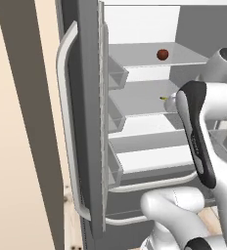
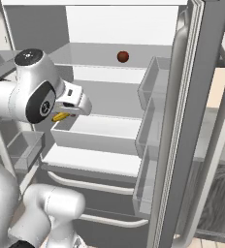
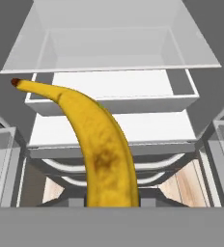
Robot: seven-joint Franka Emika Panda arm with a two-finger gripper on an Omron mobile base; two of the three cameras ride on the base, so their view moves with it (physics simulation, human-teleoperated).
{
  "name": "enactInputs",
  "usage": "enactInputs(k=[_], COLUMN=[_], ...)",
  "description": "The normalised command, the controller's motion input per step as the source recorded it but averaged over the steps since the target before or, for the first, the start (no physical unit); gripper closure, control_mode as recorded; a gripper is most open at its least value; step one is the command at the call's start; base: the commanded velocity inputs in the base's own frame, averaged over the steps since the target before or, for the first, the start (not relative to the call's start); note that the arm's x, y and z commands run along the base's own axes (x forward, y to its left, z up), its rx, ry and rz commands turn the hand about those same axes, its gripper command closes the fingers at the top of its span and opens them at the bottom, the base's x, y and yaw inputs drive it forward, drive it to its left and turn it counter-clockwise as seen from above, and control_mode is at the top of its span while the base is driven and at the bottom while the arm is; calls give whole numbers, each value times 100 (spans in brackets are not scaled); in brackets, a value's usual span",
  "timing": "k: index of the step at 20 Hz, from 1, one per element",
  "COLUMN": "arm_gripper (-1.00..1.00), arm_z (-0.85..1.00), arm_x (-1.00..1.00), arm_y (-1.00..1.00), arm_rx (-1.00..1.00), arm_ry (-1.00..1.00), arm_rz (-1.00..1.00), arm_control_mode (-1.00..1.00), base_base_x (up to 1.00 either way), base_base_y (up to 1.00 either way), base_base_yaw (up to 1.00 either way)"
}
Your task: Pick the apple and banana from the fridge and place them inside the tupperware on the counter.
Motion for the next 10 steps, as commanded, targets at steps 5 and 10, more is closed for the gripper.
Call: enactInputs(k=[5, 10], arm_gripper=[100, 100], arm_z=[-1, -3], arm_x=[-30, -28], arm_y=[0, 0], arm_rx=[-1, 0], arm_ry=[1, -13], arm_rz=[-1, 0], arm_control_mode=[-100, -100], base_base_x=[0, 0], base_base_y=[0, 0], base_base_yaw=[0, 0])
